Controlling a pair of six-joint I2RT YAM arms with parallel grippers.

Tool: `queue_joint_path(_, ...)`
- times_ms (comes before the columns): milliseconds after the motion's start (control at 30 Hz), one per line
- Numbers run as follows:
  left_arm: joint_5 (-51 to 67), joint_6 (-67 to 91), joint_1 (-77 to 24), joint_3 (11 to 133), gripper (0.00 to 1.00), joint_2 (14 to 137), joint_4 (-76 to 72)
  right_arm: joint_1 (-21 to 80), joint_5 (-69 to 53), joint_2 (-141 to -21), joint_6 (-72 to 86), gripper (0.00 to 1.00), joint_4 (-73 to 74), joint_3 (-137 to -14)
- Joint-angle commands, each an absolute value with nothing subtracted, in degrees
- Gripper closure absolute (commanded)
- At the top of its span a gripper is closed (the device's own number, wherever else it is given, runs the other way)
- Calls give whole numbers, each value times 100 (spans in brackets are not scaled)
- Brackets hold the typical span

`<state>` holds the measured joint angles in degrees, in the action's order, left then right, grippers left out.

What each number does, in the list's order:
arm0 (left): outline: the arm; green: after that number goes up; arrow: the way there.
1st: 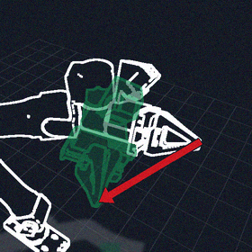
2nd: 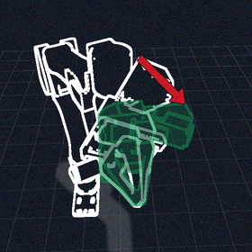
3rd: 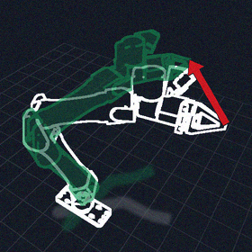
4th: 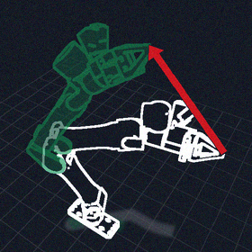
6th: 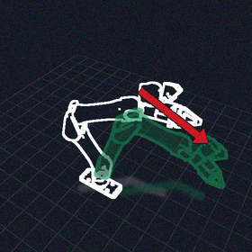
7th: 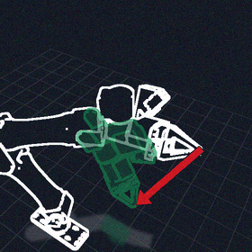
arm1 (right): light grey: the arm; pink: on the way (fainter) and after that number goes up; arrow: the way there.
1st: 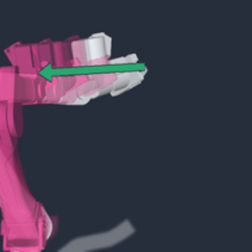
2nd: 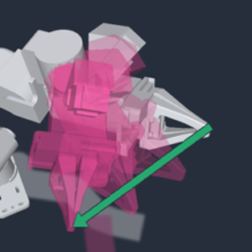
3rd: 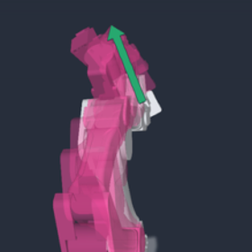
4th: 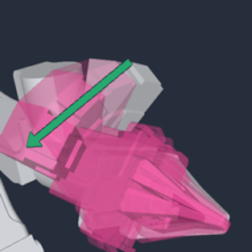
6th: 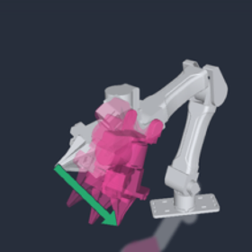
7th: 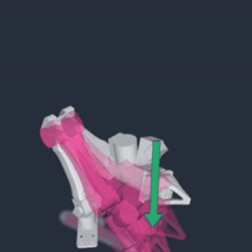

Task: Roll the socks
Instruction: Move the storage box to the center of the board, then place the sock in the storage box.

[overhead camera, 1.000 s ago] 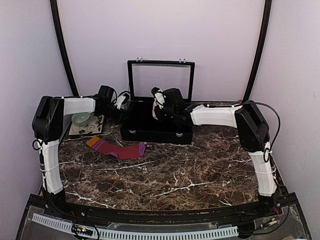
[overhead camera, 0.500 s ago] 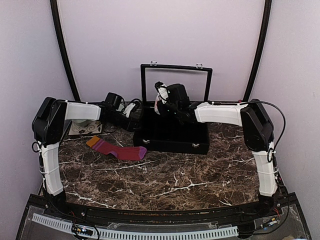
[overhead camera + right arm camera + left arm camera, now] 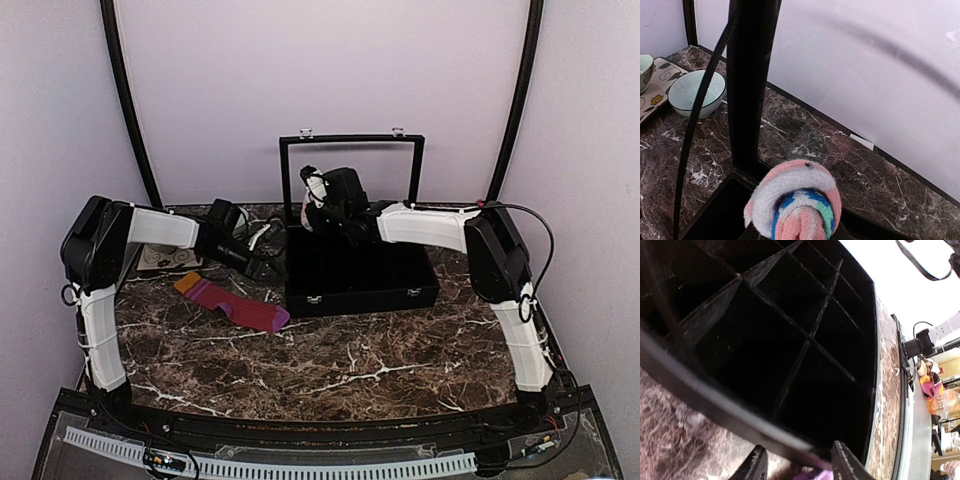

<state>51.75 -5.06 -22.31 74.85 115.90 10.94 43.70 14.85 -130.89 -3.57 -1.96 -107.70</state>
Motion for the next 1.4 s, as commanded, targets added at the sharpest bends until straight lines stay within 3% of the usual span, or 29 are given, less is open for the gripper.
queue_joint_path(0, 5069, -1386, -1727, 7537, 50, 11197, 2099, 4338, 1411, -13314, -354, 100, -52, -11032)
queue_joint_path(200, 3834, -1898, -1247, 7505, 44, 10627, 2409, 4444, 1352, -13243, -365, 100, -67, -10858)
queue_joint_path(800, 3743, -2375, -840, 7093, 44, 10253, 2975, 4500, 1038, -13690, -279, 100, 131, -11121)
queue_joint_path(1067, 3812, -2365, -842, 7053, 45, 10252, 2995, 4718, 1341, -13235, -777, 100, -629, -10100)
queue_joint_path(1367, 3800, -2353, -826, 7058, 46, 10205, 2995, 4733, 1297, -13090, -852, 100, -821, -9898)
